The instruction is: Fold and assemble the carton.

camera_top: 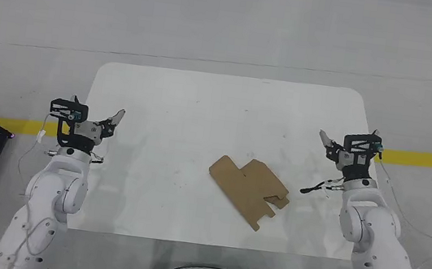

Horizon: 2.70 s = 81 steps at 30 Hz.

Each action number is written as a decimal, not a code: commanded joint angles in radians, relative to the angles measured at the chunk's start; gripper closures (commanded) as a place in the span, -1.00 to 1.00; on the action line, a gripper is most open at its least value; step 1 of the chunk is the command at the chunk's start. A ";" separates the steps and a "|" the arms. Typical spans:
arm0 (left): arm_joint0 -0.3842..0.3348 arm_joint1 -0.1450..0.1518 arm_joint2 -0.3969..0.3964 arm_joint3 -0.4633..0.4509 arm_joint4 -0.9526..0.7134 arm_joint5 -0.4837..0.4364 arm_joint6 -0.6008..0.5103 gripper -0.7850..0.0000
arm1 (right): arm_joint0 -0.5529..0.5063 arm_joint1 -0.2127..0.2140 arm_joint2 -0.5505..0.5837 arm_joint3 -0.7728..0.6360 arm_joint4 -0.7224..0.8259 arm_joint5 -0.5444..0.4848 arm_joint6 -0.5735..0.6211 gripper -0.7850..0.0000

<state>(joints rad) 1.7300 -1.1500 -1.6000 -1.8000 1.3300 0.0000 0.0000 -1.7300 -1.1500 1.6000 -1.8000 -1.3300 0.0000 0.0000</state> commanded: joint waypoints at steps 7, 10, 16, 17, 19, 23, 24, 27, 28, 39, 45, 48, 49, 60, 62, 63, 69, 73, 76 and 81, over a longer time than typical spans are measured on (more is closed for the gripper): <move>0.000 0.000 0.000 0.000 0.000 0.000 0.000 -1.00 | 0.000 0.000 0.000 0.000 0.000 0.000 0.000 -1.00; 0.000 0.000 0.000 0.000 0.000 0.000 0.000 -1.00 | 0.000 0.000 0.000 0.000 0.000 0.000 0.000 -1.00; 0.000 0.000 0.000 0.000 0.000 0.000 0.000 -1.00 | -0.125 0.014 0.038 -0.120 -0.118 -0.161 -0.106 -1.00; 0.000 0.000 0.000 0.000 0.000 0.000 0.000 -1.00 | -0.158 0.017 0.056 -0.141 -0.120 -0.197 -0.122 -1.00; 0.000 0.000 0.000 0.000 0.000 0.000 0.000 -1.00 | -0.216 0.021 0.087 -0.179 -0.115 -0.261 -0.143 -1.00; 0.000 0.000 0.000 0.000 0.000 0.000 0.000 -1.00 | -0.260 0.023 0.121 -0.200 -0.084 -0.300 -0.156 -1.00; 0.000 0.000 0.000 0.000 0.000 0.000 0.000 -1.00 | -0.260 0.023 0.121 -0.200 -0.084 -0.300 -0.156 -1.00; 0.000 0.000 0.000 0.000 0.000 0.000 0.000 -1.00 | -0.260 0.023 0.121 -0.200 -0.084 -0.300 -0.156 -1.00; 0.000 0.000 0.000 0.000 0.000 0.000 0.000 -1.00 | -0.260 0.023 0.121 -0.200 -0.084 -0.300 -0.156 -1.00; 0.000 0.000 0.000 0.000 0.000 0.000 0.000 -1.00 | -0.376 0.088 0.216 -0.255 -0.855 -0.566 -0.592 -1.00; 0.000 0.000 0.000 0.000 0.000 0.000 0.000 -1.00 | -0.401 0.121 0.204 -0.287 -1.174 -0.648 -0.626 -0.45; 0.000 0.000 0.000 0.000 0.000 0.000 0.000 -1.00 | -0.386 0.132 0.177 -0.282 -1.275 -0.668 -0.625 0.00; 0.000 0.000 0.000 0.000 0.000 0.000 0.000 -1.00 | -0.378 0.135 0.167 -0.278 -1.296 -0.670 -0.620 0.04; 0.000 0.000 0.000 0.000 0.000 0.000 0.000 -1.00 | -0.266 0.154 0.038 -0.216 -1.415 -0.709 -0.584 0.02; 0.000 0.000 0.000 0.000 0.000 0.000 0.000 -1.00 | -0.242 0.155 0.011 -0.199 -1.427 -0.711 -0.570 0.04; 0.000 0.000 0.000 0.000 0.000 0.000 0.000 -1.00 | -0.230 0.155 -0.001 -0.192 -1.428 -0.710 -0.564 0.04; 0.000 0.000 0.000 0.000 0.000 0.000 0.000 -1.00 | -0.168 0.153 -0.076 -0.163 -1.414 -0.680 -0.527 -0.33; 0.000 0.000 0.000 0.000 0.000 0.000 0.000 -1.00 | -0.118 0.148 -0.147 -0.127 -1.405 -0.653 -0.506 -0.01; 0.000 0.000 0.000 0.000 0.000 0.000 0.000 -1.00 | -0.087 0.146 -0.183 -0.104 -1.397 -0.630 -0.505 0.72; 0.000 0.000 0.000 0.000 0.000 0.000 0.000 -1.00 | -0.060 0.145 -0.206 -0.096 -1.380 -0.560 -0.495 1.00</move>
<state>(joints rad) 1.7300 -1.1500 -1.6000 -1.8000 1.3300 0.0000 0.0000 -1.7922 -1.0045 1.3945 -1.8951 -2.7139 -0.5762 -0.4975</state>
